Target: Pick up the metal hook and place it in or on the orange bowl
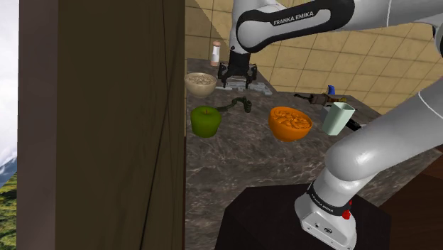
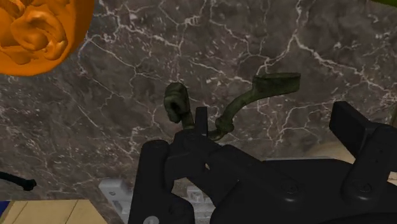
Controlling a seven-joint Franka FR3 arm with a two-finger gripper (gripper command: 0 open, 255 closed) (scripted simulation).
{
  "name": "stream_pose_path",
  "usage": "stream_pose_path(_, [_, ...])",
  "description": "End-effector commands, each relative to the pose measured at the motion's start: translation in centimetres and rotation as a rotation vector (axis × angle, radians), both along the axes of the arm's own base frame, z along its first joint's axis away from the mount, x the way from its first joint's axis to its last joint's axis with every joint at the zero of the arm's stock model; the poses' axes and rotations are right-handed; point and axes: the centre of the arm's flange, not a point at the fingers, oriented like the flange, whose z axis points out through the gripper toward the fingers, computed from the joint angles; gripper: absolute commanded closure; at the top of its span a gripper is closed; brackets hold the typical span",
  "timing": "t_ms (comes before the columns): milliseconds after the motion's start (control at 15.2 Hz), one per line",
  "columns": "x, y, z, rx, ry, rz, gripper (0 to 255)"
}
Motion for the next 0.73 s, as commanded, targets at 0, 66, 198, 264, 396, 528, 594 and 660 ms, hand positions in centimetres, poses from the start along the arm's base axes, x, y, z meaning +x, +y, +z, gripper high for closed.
stream_pose_path(0, [1.9,-0.7,-2.0,-0.025,0.007,-0.095,0])
stream_pose_path(66, [2.8,-1.1,-3.0,-0.037,0.011,-0.139,0])
stream_pose_path(198, [4.6,-2.0,-4.9,-0.062,0.020,-0.227,0])
stream_pose_path(264, [5.5,-2.5,-5.9,-0.075,0.024,-0.271,0])
stream_pose_path(396, [7.2,-3.8,-7.8,-0.100,0.032,-0.359,0])
stream_pose_path(528, [8.7,-5.2,-9.6,-0.125,0.041,-0.447,0])
stream_pose_path(594, [9.0,-5.5,-10.1,-0.130,0.043,-0.467,0])
stream_pose_path(660, [9.0,-5.7,-10.6,-0.130,0.043,-0.467,0])
